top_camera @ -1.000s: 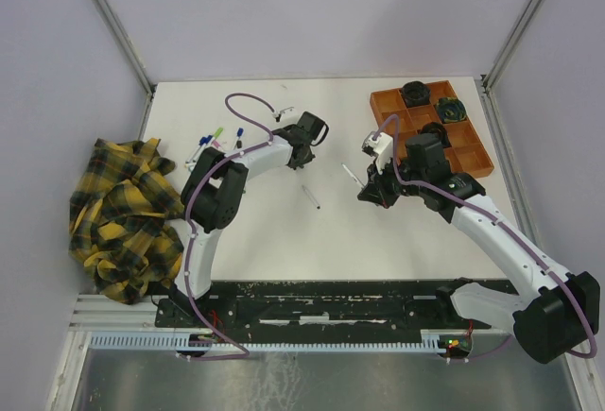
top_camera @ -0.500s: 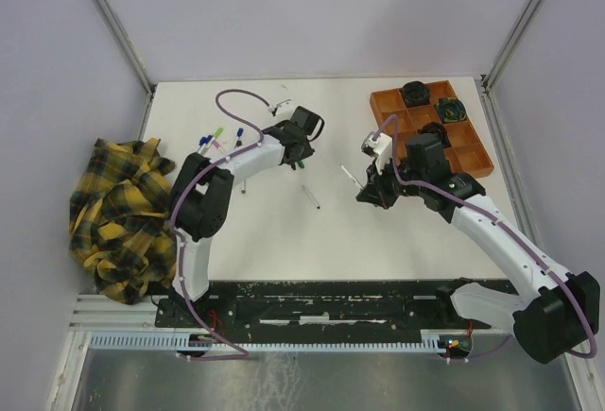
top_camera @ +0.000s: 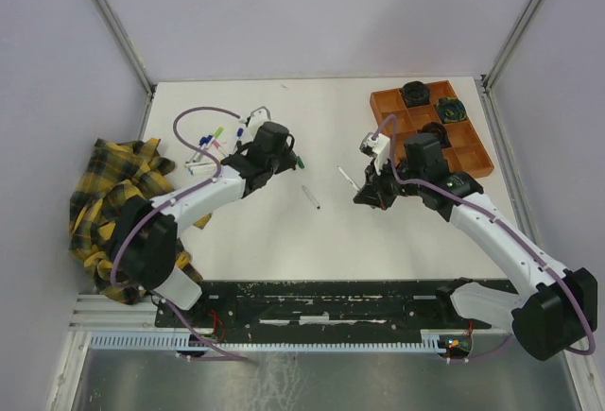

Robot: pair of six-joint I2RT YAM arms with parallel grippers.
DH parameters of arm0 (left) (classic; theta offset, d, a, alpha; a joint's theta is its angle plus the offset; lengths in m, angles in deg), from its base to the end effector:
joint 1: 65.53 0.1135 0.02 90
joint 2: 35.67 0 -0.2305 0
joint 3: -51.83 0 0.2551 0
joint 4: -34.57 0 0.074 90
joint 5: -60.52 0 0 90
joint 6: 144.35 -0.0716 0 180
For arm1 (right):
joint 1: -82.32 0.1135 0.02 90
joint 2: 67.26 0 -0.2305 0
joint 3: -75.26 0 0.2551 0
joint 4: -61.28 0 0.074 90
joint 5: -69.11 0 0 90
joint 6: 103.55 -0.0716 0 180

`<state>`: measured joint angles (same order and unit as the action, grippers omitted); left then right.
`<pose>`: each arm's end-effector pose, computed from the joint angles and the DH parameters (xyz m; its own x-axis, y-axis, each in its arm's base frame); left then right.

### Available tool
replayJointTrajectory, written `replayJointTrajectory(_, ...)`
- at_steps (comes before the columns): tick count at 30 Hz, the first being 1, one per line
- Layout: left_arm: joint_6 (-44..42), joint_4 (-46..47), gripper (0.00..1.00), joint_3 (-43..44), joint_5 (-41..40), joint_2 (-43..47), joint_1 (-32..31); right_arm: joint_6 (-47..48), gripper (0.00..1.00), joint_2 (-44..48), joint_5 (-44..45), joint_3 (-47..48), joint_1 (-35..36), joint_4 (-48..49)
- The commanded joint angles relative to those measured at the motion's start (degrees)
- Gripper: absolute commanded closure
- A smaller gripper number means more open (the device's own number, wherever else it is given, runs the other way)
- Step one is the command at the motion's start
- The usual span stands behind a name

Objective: Open the pen caps
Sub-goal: Place the pen cap at the center of the board, then place the pen at the center of the board.

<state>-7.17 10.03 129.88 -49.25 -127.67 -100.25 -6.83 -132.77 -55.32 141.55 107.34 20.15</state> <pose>0.3313 -0.2001 0.1944 -0.5812 -0.4370 -0.6864 -0.1588 0.8883 -0.4310 0.2374 0.1555 0.2406 -0.4962 -0.3381 -0.7997 -0.8029 0.5293 0.2744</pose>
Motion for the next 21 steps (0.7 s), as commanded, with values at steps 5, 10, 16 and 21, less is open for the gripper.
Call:
replayJointTrajectory(5,-5.74,16.87,0.64,-14.72,6.97,15.66,0.27,-1.01,1.0,-0.68,-2.61,1.26,-0.19,2.96)
replayJointTrajectory(10,-9.13,25.68,0.61,-25.54,10.1,22.94,0.26,-1.14,0.99,-1.33,-3.15,1.08,-0.16,3.27)
replayJointTrajectory(16,-12.52,32.33,0.57,-36.08,14.02,30.21,0.32,-0.93,0.97,-2.47,-3.57,0.86,-0.17,3.52)
replayJointTrajectory(21,-14.63,38.68,0.49,-45.82,20.7,36.7,0.3,-0.58,0.96,-4.13,-3.67,0.7,-0.13,3.88)
